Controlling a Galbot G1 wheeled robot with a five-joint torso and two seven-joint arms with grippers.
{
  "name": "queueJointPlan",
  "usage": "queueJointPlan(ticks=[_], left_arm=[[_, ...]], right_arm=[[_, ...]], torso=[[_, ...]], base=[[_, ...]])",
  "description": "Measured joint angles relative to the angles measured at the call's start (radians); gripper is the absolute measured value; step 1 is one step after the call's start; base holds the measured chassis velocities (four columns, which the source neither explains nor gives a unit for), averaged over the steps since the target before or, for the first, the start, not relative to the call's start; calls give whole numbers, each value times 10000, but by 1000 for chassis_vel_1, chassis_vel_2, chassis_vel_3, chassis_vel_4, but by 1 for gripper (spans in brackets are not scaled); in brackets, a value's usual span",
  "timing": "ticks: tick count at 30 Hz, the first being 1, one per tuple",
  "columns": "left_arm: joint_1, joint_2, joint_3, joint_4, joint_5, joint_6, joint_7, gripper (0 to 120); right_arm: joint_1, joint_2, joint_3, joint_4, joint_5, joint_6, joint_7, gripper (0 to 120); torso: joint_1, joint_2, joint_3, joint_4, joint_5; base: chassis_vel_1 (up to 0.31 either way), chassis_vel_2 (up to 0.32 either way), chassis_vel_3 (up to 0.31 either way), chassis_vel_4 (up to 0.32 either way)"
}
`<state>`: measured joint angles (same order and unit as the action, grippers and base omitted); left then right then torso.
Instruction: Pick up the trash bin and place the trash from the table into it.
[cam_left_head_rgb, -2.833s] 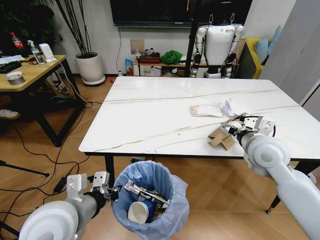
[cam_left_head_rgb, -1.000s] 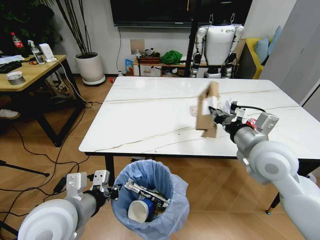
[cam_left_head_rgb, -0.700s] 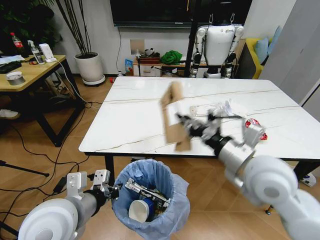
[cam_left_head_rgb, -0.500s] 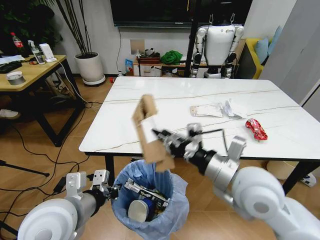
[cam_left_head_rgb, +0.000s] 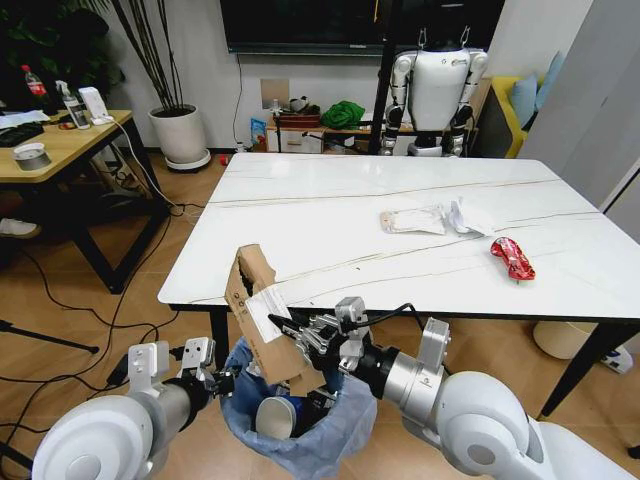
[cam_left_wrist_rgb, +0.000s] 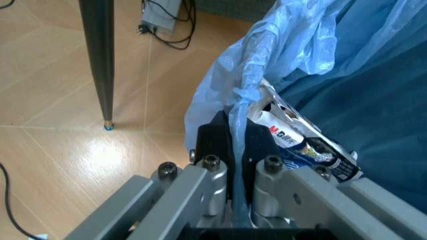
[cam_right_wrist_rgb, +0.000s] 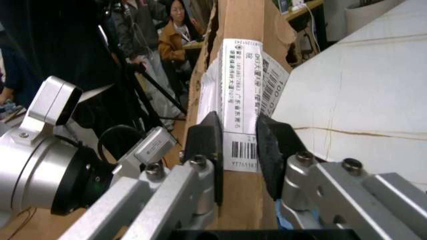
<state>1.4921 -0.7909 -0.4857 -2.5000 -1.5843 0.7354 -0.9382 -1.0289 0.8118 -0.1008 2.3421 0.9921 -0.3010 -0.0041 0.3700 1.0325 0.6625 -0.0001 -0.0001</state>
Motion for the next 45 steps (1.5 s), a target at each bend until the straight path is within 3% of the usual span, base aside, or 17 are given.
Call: queueJointPlan(ticks=[14, 19, 27, 35, 45], left_arm=[[-27, 204, -31, 0, -64, 0, 32, 0], [-24, 189, 5, 0, -60, 0, 39, 0], [57, -7, 40, 0, 105, 0, 63, 0], [248, -302, 95, 0, 345, 0, 147, 0], [305, -262, 46, 0, 348, 0, 153, 0]], right_arm=[[-365, -47, 602, -132, -417, 67, -511, 71], [-145, 137, 1044, -152, -312, 1, 373, 93], [-174, 525, 2304, -430, -669, -319, 2185, 100], [-1213, 1128, 3927, -1061, -2872, -114, 3079, 100], [-1629, 1673, 4093, -1272, -3316, -262, 3217, 100]], torso=[[0, 0, 0, 0, 1], [0, 0, 0, 0, 1], [0, 0, 0, 2, 2], [0, 0, 0, 0, 2], [-1, 0, 0, 1, 1]], base=[[0, 0, 0, 0], [0, 0, 0, 0], [0, 0, 0, 0], [0, 0, 0, 0], [0, 0, 0, 0]])
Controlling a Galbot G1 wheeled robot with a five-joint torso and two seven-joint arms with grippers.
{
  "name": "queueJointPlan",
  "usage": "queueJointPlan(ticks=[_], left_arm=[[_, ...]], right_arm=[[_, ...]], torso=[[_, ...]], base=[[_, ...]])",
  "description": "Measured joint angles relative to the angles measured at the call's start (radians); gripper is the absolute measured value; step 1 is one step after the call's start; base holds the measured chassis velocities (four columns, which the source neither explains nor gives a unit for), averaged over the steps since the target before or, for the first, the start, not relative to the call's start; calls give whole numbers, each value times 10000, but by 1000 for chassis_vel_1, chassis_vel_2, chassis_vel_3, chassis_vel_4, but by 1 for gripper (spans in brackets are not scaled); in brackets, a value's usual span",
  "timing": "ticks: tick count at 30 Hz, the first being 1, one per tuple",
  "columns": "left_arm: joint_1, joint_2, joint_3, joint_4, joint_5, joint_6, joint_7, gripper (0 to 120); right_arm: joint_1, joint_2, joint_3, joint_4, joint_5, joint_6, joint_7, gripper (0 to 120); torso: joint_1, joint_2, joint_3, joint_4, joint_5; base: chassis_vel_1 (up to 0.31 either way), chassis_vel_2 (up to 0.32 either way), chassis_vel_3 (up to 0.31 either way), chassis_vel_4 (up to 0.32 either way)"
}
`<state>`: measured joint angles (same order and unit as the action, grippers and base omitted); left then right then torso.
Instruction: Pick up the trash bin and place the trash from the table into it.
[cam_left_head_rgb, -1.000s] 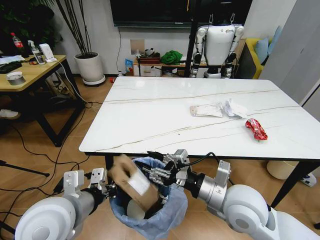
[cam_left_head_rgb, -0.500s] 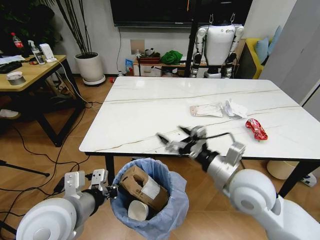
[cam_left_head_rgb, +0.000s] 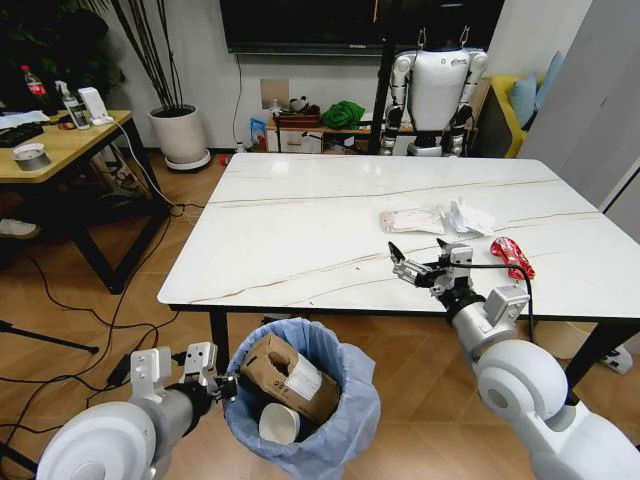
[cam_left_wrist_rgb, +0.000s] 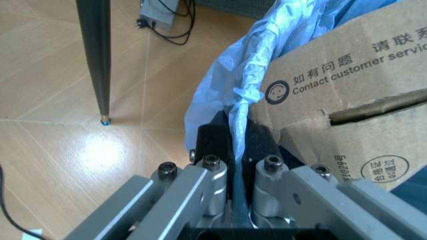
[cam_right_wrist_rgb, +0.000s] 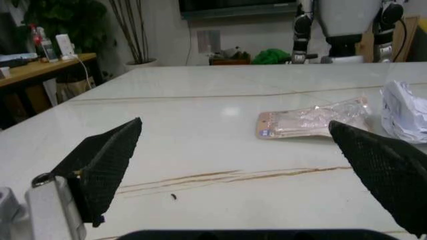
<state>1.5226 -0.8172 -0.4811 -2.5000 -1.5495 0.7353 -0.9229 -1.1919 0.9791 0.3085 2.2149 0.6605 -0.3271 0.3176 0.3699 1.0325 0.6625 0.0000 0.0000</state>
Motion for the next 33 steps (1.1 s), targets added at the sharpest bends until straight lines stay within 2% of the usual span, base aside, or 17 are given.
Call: queueJointPlan(ticks=[7, 25, 33], left_arm=[[73, 52, -25, 0, 0, 0, 0, 0], [51, 187, -57, 0, -20, 0, 1, 0], [119, 167, -2, -1, -18, 0, 3, 0]], right_arm=[[59, 49, 15, -34, 36, -66, 0, 100], [131, -17, 11, -29, 196, -119, 130, 100], [826, -221, -183, -94, 2151, -1377, 2344, 100]], torso=[[0, 0, 0, 2, -3], [0, -1, 2, 1, -1], [0, 0, 1, -2, 2]], base=[[-58, -59, 66, 55], [-163, -166, 162, 176], [-60, -86, 45, 54]])
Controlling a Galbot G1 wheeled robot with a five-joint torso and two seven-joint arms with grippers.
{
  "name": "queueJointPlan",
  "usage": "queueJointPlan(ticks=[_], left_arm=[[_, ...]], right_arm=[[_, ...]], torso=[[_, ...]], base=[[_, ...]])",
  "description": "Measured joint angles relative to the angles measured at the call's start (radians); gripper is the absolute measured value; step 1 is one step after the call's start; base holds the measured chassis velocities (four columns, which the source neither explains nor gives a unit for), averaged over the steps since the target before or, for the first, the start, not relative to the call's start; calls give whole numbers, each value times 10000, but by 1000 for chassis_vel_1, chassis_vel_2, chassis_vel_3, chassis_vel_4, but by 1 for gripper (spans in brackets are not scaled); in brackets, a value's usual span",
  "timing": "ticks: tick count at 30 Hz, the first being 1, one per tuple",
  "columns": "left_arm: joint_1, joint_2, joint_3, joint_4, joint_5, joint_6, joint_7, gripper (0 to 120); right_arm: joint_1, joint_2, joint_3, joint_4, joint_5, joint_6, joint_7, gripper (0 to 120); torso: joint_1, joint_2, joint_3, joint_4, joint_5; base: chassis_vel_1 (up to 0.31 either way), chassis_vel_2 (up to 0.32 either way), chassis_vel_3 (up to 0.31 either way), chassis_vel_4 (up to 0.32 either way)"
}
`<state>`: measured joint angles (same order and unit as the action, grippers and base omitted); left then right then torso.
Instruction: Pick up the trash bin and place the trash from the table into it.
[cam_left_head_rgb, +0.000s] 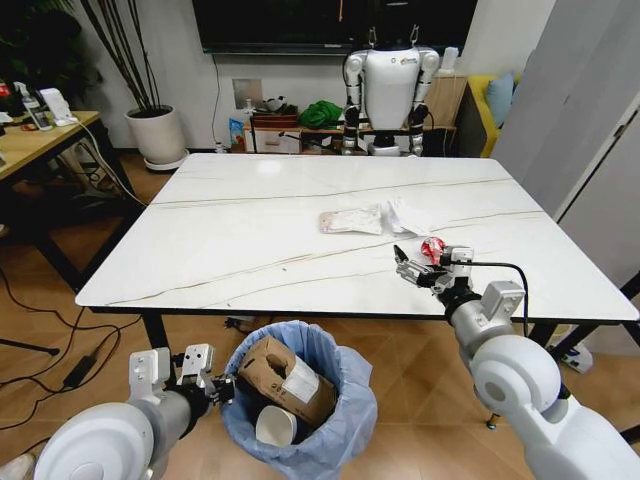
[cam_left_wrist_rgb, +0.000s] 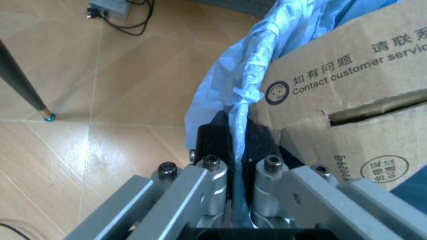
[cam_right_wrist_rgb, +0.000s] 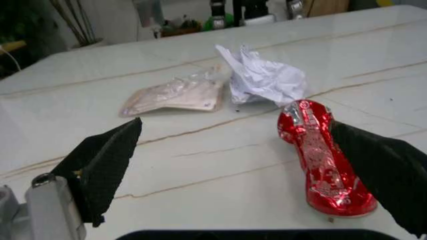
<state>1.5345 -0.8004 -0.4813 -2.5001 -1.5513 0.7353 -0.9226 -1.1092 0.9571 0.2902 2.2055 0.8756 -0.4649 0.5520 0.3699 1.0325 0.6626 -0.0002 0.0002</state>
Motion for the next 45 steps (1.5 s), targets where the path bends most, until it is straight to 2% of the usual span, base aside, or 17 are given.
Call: queueJointPlan(ticks=[8, 17, 32, 35, 36, 42, 43, 45], left_arm=[[-24, 48, 71, 1, 7, 0, -2, 0], [-40, 63, 128, 0, -4, 0, -1, 0], [-117, 185, 119, 1, -103, 0, 18, 0], [-147, 205, 119, 0, -129, 0, 24, 0], [-147, 205, 119, 0, -129, 0, 24, 0], [-211, 238, 118, 1, -163, 0, 40, 0], [-211, 238, 118, 1, -163, 0, 40, 0], [-223, 240, 119, 1, -165, 0, 47, 0]], right_arm=[[754, -341, -108, -519, 1351, -615, 885, 100], [1046, -430, -154, -1327, 1585, -927, 1338, 100], [1315, -495, -256, -2225, 1870, -1055, 1376, 99], [1294, -496, -267, -2302, 1803, -1053, 1350, 88], [1294, -496, -267, -2302, 1803, -1053, 1350, 88], [1292, -523, -293, -2398, 1659, -1006, 1292, 62], [1292, -523, -293, -2398, 1659, -1006, 1292, 62], [1294, -533, -295, -2419, 1615, -977, 1279, 53]], torso=[[0, 0, -1, 4, -3], [1, 0, -1, 1, -1], [1, 0, -1, 3, -1], [1, 0, 0, 2, -1], [1, 0, 0, 2, -1], [1, 0, -1, 3, -1], [1, 0, -1, 3, -1], [1, 0, -1, 2, -1]], base=[[0, 0, 0, 0], [0, 0, 0, 0], [0, 0, 0, 0], [0, 0, 0, 0], [0, 0, 0, 0], [0, 0, 0, 0], [0, 0, 0, 0], [0, 0, 0, 0]])
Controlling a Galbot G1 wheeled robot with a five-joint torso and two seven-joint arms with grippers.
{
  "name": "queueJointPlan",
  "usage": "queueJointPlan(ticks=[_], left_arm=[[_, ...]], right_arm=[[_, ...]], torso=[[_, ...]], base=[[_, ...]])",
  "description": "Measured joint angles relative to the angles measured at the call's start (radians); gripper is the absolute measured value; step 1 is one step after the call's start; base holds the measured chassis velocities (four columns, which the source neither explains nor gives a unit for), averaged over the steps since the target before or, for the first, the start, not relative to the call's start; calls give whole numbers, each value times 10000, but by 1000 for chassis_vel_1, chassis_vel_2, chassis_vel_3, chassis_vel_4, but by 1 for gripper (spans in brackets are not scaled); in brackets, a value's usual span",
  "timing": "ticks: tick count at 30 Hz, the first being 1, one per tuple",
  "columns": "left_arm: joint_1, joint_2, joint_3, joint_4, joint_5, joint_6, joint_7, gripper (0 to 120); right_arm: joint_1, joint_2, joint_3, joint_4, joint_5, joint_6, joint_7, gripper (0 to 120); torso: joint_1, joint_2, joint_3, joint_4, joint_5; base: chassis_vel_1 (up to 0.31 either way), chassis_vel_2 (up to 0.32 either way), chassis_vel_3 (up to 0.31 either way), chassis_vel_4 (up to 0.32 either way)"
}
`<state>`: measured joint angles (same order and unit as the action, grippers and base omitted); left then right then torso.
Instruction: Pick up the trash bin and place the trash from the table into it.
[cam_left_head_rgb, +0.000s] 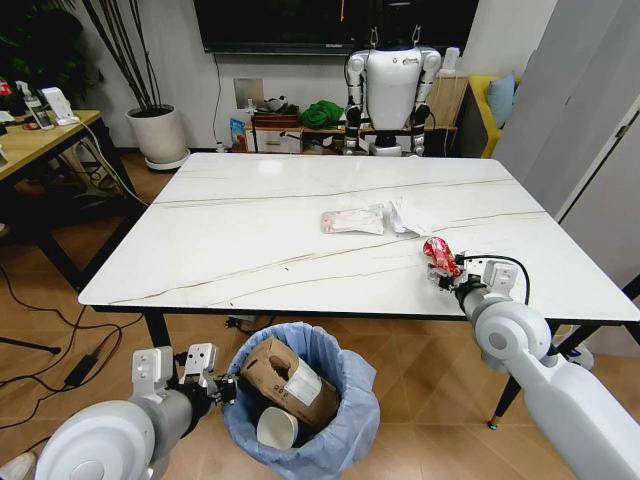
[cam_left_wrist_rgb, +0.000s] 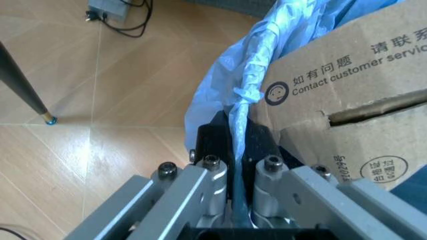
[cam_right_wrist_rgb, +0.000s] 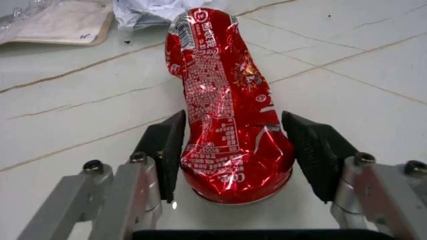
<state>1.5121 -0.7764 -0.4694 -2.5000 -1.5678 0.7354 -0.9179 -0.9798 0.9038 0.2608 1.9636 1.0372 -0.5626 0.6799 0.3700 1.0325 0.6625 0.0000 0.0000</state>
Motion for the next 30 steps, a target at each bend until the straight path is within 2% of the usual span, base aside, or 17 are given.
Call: queueJointPlan(ticks=[3, 15, 23, 30], left_arm=[[-7, 6, -5, 0, -1, 0, 5, 0], [-48, 61, -32, 0, -6, 0, 14, 0], [-136, 65, -57, 0, -23, 0, 14, 0], [-130, 36, -100, 0, -29, 0, -17, 0]], right_arm=[[-31, 0, -1, -8, -82, 61, -46, 45], [-124, -17, 61, 309, -280, 299, -312, 44], [-423, -264, 92, 2063, 132, 529, -923, 44], [-939, -630, -282, 3497, 841, 1029, -2185, 44]], torso=[[0, 0, 0, 0, -1], [0, 0, 0, 0, 0], [-1, 0, 0, 0, -1], [-2, 0, 0, 0, -2]], base=[[0, 0, 0, 0], [0, 0, 0, 0], [0, 0, 0, 0], [0, 0, 0, 0]])
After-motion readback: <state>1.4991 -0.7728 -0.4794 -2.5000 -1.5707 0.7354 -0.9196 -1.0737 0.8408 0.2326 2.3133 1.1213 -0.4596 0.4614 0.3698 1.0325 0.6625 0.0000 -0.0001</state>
